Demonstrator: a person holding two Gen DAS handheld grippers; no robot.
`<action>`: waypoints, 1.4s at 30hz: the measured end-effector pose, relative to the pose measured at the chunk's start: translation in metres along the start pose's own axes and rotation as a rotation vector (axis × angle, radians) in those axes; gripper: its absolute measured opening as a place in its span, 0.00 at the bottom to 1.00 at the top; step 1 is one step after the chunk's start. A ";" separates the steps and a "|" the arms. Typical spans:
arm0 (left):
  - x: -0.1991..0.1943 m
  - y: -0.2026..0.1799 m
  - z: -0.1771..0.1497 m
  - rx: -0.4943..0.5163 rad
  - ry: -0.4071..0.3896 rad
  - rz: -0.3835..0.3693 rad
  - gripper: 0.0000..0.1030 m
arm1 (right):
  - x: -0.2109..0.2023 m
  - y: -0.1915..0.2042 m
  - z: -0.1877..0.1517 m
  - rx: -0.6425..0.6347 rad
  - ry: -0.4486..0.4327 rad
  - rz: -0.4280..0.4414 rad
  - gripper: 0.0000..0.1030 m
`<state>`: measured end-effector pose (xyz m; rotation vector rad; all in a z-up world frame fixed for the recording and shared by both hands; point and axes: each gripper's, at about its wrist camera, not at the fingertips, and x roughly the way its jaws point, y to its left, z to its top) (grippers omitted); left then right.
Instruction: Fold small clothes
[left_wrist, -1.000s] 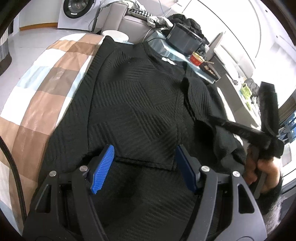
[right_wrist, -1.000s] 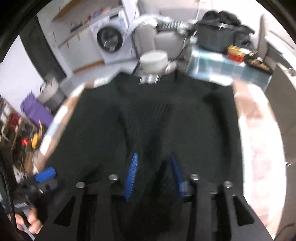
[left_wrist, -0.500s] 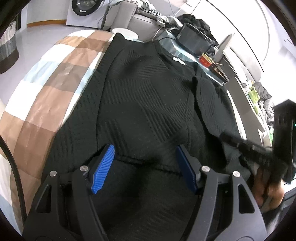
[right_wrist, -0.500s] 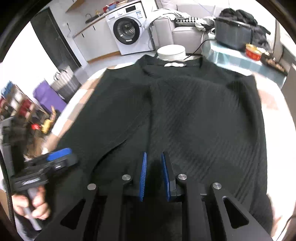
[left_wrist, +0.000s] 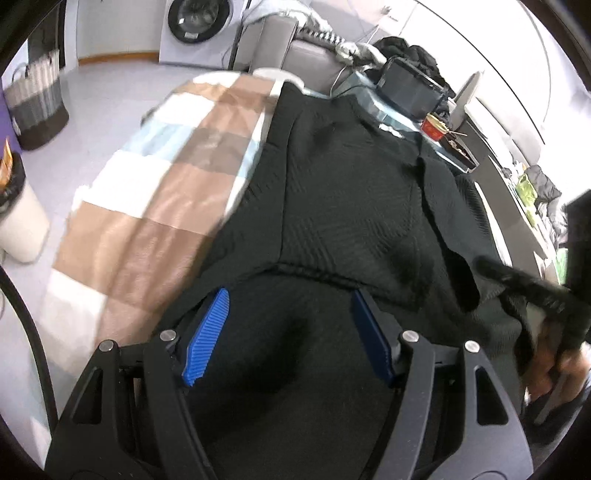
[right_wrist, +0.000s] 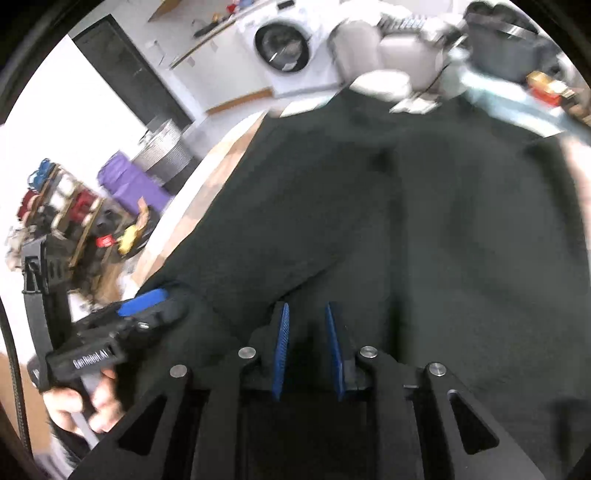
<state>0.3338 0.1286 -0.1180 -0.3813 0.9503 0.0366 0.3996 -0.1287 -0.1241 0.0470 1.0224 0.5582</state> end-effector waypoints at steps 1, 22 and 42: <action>-0.009 0.000 -0.003 0.007 -0.019 0.006 0.64 | -0.021 -0.008 -0.007 0.005 -0.045 -0.042 0.28; -0.268 -0.030 -0.115 0.193 -0.355 0.020 0.99 | -0.383 -0.016 -0.195 0.060 -0.594 -0.360 0.90; -0.279 0.025 -0.224 0.079 -0.201 0.025 0.99 | -0.304 -0.016 -0.299 0.180 -0.302 -0.175 0.97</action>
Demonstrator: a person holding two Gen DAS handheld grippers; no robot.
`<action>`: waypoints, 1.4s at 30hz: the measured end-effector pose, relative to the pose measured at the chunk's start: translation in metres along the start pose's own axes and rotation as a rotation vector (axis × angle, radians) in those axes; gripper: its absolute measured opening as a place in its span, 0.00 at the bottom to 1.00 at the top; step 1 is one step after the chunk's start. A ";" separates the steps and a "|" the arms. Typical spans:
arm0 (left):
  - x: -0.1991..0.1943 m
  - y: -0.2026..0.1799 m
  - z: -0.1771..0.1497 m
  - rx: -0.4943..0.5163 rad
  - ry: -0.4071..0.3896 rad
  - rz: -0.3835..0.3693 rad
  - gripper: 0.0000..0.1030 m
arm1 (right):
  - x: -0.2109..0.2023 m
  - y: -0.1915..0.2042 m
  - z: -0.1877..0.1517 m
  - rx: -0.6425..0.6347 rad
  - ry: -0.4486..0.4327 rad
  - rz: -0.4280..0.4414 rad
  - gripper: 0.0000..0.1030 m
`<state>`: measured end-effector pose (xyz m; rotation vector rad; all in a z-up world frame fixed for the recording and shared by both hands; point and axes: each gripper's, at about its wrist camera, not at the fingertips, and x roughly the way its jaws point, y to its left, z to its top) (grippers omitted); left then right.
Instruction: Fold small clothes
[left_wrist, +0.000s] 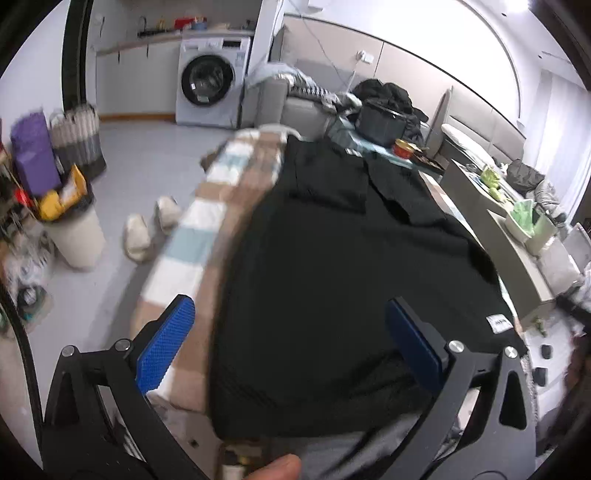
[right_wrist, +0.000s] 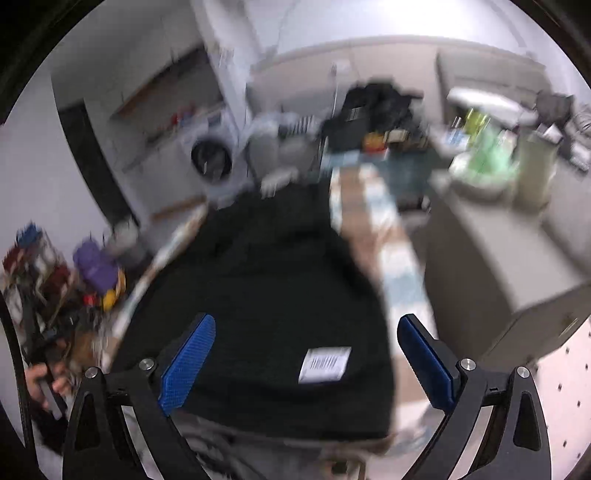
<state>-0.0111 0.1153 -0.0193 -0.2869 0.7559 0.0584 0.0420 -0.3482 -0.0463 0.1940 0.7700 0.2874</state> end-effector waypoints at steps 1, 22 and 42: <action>0.007 -0.002 -0.007 -0.011 0.020 -0.015 0.99 | 0.012 0.004 -0.004 0.003 0.027 0.031 0.97; 0.077 -0.082 -0.086 0.319 0.197 -0.089 0.07 | 0.044 -0.008 -0.053 0.028 0.178 -0.023 0.95; 0.019 -0.020 -0.116 0.182 0.177 -0.240 0.19 | 0.024 -0.066 -0.050 0.195 0.197 -0.042 0.77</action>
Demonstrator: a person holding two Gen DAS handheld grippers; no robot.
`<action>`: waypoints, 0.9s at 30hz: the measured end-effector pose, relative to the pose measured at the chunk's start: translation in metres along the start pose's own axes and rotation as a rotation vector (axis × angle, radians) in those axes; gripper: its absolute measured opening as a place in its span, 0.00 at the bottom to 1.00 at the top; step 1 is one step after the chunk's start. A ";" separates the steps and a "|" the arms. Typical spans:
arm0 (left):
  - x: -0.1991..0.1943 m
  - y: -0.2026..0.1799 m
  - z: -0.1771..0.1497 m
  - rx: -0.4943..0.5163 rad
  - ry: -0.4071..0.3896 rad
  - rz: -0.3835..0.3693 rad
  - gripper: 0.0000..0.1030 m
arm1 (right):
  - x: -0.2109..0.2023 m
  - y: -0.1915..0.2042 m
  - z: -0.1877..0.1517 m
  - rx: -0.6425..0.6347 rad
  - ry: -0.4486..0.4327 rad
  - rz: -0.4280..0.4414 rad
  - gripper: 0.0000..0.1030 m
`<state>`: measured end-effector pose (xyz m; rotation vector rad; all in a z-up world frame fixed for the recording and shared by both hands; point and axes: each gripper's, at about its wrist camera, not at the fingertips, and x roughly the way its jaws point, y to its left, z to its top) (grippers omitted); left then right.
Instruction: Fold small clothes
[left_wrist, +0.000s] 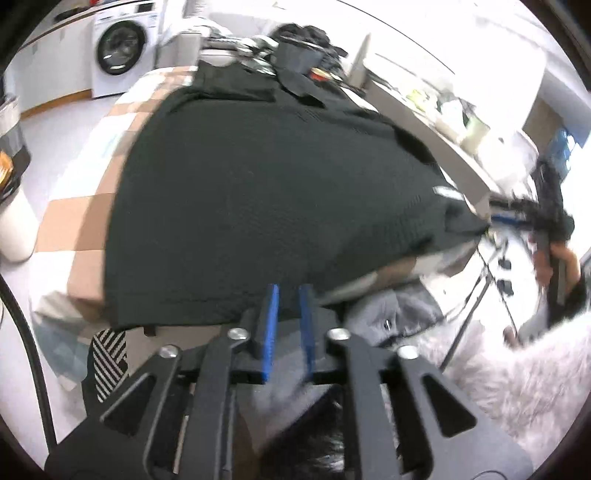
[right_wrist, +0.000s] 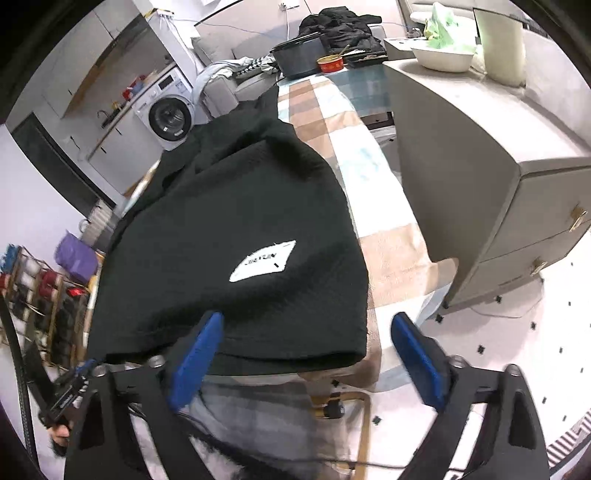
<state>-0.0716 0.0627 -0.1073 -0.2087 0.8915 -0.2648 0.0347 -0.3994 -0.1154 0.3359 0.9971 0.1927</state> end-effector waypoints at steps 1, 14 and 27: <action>-0.002 0.005 0.002 -0.028 -0.013 0.003 0.23 | 0.000 0.001 0.000 -0.010 0.017 0.006 0.73; -0.010 0.029 0.015 -0.140 -0.049 0.029 0.25 | 0.023 -0.019 -0.013 0.185 0.192 0.269 0.63; -0.008 0.031 0.016 -0.167 -0.055 0.039 0.25 | 0.023 -0.031 -0.013 0.254 0.132 0.312 0.52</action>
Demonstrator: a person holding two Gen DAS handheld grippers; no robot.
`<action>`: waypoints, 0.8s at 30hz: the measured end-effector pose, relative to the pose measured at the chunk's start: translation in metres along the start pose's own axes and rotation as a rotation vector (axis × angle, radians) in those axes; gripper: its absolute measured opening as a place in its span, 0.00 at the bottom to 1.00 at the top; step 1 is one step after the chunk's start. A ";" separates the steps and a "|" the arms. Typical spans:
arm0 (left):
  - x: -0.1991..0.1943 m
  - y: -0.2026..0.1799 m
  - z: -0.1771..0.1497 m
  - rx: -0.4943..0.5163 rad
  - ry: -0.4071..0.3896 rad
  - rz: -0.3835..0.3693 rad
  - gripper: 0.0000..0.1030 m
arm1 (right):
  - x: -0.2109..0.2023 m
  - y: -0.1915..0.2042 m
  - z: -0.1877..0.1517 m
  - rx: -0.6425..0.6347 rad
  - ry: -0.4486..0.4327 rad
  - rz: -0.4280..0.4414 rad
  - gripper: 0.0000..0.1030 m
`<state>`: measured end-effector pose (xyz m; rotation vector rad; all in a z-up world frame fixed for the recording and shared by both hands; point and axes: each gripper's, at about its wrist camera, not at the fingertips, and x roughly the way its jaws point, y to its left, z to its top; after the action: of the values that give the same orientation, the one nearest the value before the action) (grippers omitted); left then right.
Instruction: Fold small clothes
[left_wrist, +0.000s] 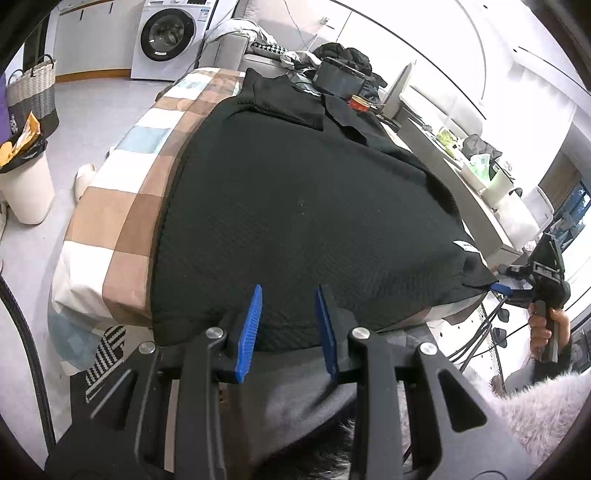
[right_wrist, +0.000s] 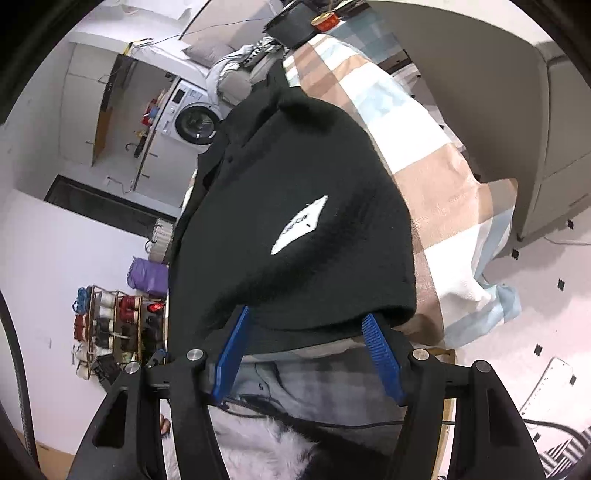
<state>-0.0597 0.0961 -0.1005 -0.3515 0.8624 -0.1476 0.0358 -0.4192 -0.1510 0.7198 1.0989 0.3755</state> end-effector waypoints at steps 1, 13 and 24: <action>0.000 0.001 0.000 -0.003 -0.001 0.004 0.25 | 0.002 -0.001 0.001 0.008 -0.002 0.000 0.47; -0.005 0.007 0.003 -0.023 -0.022 0.040 0.25 | -0.023 -0.001 0.004 -0.019 -0.071 -0.134 0.03; -0.009 0.023 0.006 -0.090 -0.030 0.059 0.25 | -0.042 -0.004 0.010 -0.103 -0.039 -0.194 0.30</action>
<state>-0.0610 0.1217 -0.0990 -0.4106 0.8505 -0.0490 0.0268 -0.4514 -0.1230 0.5226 1.0945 0.2493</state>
